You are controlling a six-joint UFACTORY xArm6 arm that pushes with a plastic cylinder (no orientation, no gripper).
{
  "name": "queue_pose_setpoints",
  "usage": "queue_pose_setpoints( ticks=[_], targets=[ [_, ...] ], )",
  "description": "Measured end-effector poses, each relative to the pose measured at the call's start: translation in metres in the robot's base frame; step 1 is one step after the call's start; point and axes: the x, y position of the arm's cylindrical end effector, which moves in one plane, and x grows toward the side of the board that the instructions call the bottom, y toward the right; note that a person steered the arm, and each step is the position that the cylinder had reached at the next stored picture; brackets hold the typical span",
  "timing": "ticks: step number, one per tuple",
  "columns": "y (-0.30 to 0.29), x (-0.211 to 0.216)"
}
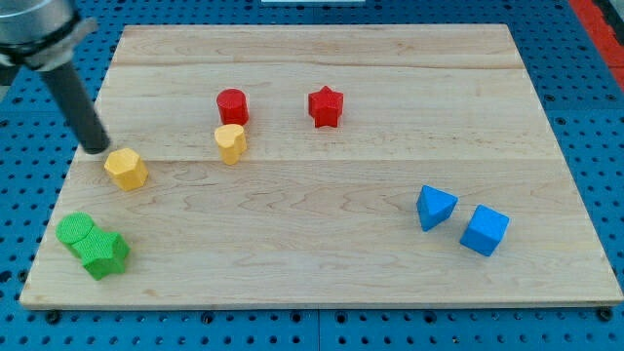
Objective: Place the yellow blocks vertically below the red circle
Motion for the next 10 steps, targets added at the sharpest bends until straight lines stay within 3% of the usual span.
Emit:
queue_pose_setpoints(
  ticks=[1, 2, 4, 6, 7, 8, 9, 10],
  targets=[
    [-0.004, 0.039],
    [0.063, 0.044],
    [0.031, 0.029],
    [0.087, 0.013],
    [0.133, 0.033],
    [0.121, 0.036],
    [0.047, 0.048],
    [0.108, 0.109]
  ],
)
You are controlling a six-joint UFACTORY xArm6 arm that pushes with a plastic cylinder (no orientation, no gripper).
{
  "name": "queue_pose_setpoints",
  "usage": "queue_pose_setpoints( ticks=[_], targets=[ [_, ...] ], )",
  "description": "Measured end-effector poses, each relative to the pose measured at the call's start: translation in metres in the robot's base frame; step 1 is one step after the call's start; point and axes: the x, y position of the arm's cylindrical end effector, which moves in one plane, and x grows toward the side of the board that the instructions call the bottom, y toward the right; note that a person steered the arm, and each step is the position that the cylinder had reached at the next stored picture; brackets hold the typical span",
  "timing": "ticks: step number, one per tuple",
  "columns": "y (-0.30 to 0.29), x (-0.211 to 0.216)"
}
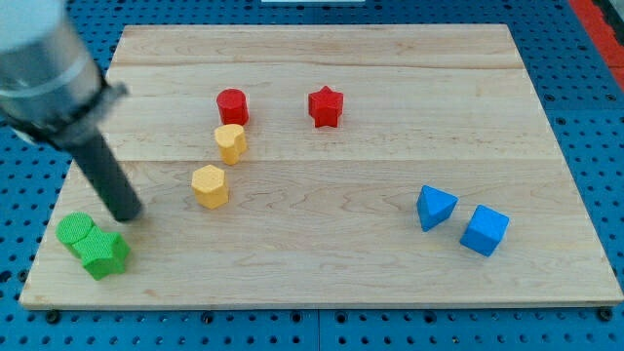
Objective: Place the yellow blocks vertically below the red circle
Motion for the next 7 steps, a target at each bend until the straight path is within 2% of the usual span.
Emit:
queue_pose_setpoints(
  ticks=[1, 2, 3, 4, 6, 7],
  targets=[
    [0.091, -0.011],
    [0.140, -0.052],
    [0.135, -0.110],
    [0.105, -0.120],
    [0.071, -0.109],
    [0.105, -0.111]
  ],
)
